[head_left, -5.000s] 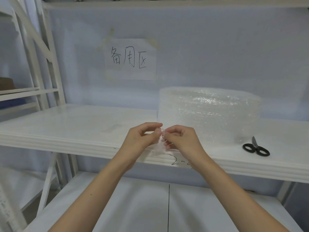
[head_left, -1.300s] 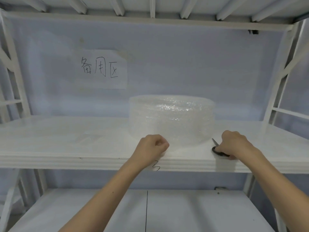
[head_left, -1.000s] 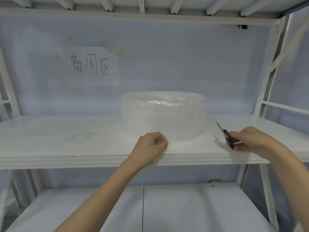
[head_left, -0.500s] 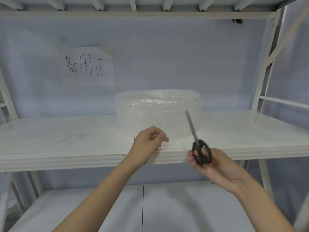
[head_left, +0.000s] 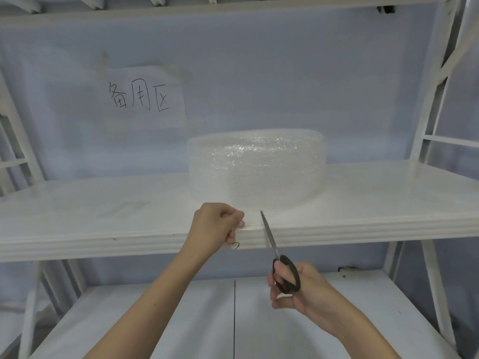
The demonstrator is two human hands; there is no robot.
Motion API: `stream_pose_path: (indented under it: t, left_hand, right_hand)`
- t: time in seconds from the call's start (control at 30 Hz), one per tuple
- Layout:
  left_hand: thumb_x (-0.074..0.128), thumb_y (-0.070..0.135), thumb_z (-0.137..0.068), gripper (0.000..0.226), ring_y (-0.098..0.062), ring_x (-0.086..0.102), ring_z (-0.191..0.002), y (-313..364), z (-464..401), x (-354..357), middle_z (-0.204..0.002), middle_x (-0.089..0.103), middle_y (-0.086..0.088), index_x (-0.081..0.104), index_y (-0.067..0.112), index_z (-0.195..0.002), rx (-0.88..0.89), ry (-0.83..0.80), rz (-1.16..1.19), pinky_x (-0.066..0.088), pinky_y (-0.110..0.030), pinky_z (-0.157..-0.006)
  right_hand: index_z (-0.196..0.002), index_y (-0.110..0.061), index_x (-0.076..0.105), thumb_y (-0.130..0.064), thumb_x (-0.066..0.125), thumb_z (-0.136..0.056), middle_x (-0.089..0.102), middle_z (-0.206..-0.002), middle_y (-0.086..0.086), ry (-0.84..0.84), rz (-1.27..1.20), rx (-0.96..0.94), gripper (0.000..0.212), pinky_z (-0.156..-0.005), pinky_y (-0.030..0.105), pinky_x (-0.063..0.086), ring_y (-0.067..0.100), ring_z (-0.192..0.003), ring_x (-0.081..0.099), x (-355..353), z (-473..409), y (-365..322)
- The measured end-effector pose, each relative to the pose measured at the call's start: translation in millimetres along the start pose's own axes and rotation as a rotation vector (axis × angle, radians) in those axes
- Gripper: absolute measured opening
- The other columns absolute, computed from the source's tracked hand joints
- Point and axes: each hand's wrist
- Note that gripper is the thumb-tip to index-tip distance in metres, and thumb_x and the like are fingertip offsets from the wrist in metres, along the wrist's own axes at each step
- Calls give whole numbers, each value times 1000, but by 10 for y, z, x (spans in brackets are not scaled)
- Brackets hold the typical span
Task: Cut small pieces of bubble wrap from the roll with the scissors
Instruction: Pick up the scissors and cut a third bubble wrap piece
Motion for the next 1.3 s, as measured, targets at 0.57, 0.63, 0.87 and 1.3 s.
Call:
stream_pose_path:
  t: [0.57,0.63,0.87,1.3]
  left_hand:
    - [66,15,-92,18,-9,57,-52,26,26,-18,-75,76,-6,69,-3,-90,-65,-117,204,51,-19,-55]
    - [65,15,-92,18,-7,58,-52,24,24,-21,-76,76,-6,70,-2,-90,-60,-118,200,51,-18,-55]
    - [66,14,-92,12,-9,60,-55,-13,-35,-56,-71,75,-1,72,4,-87,-59,-101,194,56,-23,-62]
    - [67,15,-91,12,-13,60,-58,-33,-53,-34,-71,74,-3,71,5,-85,-58,-102,215,56,-25,-65]
  right_hand:
    - [-66,-12,53,-67,60,-70,60,-76,4,-157,149,-35,56,-63,38,53,20,-65,56,109,-284,-39]
    - [-67,-11,53,-65,62,-70,58,-74,4,-159,125,-49,54,-66,39,54,19,-66,56,128,-329,-79]
    - [-68,-10,51,-55,58,-80,55,-72,4,-152,131,-53,47,-72,38,56,20,-70,56,109,-378,-92]
    - [-70,-12,50,-58,60,-80,54,-69,2,-193,104,-46,48,-73,43,56,20,-64,55,29,-451,-159]
Point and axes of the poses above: each hand's wrist, its own z-axis away from the middle knuckle, its own x-axis out of the palm, y = z × x
